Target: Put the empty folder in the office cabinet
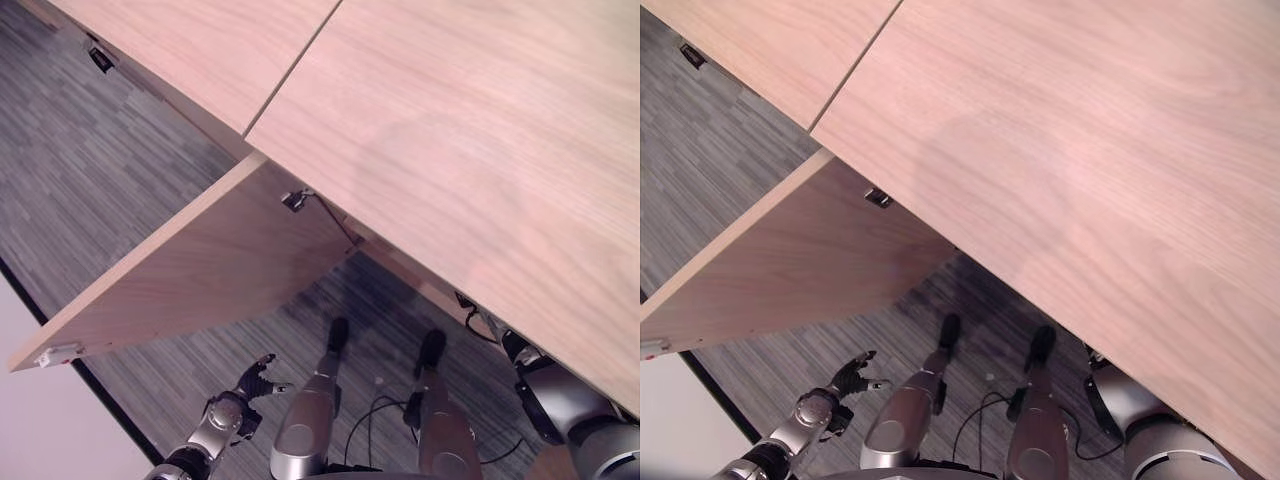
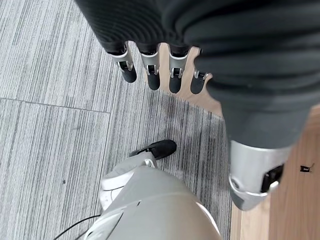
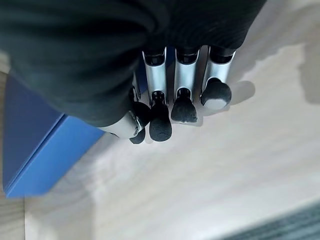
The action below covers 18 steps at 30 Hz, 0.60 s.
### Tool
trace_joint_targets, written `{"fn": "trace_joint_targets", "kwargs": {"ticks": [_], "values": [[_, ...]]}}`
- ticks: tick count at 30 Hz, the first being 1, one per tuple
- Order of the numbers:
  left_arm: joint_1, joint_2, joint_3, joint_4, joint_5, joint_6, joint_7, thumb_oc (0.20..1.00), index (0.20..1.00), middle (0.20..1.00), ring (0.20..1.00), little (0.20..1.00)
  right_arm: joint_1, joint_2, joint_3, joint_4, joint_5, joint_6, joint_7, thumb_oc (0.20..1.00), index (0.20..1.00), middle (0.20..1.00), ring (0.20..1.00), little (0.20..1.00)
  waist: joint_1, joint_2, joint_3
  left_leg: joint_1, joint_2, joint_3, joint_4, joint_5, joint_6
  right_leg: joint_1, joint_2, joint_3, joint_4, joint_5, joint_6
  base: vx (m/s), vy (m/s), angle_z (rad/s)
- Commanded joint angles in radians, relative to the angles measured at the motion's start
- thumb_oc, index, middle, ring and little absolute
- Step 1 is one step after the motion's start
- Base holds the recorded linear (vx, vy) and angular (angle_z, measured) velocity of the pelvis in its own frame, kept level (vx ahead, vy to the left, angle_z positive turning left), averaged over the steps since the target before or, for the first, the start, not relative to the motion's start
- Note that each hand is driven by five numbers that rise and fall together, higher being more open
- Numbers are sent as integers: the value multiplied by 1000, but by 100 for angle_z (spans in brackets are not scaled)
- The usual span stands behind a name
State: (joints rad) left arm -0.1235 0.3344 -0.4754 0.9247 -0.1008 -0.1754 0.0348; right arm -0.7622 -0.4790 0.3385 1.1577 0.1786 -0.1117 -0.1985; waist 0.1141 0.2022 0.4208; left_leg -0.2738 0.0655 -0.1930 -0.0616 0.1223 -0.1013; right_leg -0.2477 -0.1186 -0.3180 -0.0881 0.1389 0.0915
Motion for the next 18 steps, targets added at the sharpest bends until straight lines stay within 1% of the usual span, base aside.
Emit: {"fn": "trace_joint_targets", "kwargs": {"ticks": [1, 2, 3, 15, 16, 18], "values": [[-14, 57, -48, -8, -24, -18, -1, 1000, 1000, 1000, 1000, 1000, -62, -73, 7, 52, 58, -26, -30, 200, 200, 200, 200, 200, 16, -31, -10, -55, -28, 62, 67, -42, 10, -26, -86, 113, 196, -163, 59, -14, -4, 13], [-15, 59, -50, -11, -28, -17, -3, 1000, 1000, 1000, 1000, 1000, -80, -89, 8, 55, 64, -27, -34, 200, 200, 200, 200, 200, 19, -29, -6, -60, -28, 60, 66, -39, 9, -33, -86, 113, 198, -163, 59, -33, -5, 18], [-17, 75, -55, -20, -37, -21, -12, 1000, 1000, 1000, 1000, 1000, -158, -154, 19, 74, 70, -31, -45, 200, 200, 200, 200, 200, 23, -16, 11, -72, -30, 52, 53, -27, 4, -50, -87, 105, 205, -167, 59, -23, -13, 19], [-5, 106, -82, -64, -45, -27, -37, 1000, 1000, 1000, 1000, 1000, -305, -294, 50, 126, 79, -32, -64, 200, 200, 200, 200, 200, 34, -6, 11, -52, -37, 32, 7, -11, -6, -45, -90, 86, 207, -176, 59, 3, -16, 13], [-4, 112, -80, -62, -50, -28, -41, 1000, 1000, 1000, 1000, 1000, -339, -329, 61, 138, 80, -30, -67, 200, 200, 200, 200, 200, 37, -6, 7, -49, -37, 29, 0, -9, -8, -44, -92, 82, 206, -174, 61, 9, -20, 4], [-5, 113, -80, -58, -48, -28, -42, 1000, 1000, 1000, 1000, 1000, -350, -337, 67, 142, 78, -28, -67, 200, 200, 200, 200, 200, 36, -6, 6, -47, -37, 28, -1, -9, -9, -44, -92, 82, 204, -174, 61, 8, -12, 4]]}}
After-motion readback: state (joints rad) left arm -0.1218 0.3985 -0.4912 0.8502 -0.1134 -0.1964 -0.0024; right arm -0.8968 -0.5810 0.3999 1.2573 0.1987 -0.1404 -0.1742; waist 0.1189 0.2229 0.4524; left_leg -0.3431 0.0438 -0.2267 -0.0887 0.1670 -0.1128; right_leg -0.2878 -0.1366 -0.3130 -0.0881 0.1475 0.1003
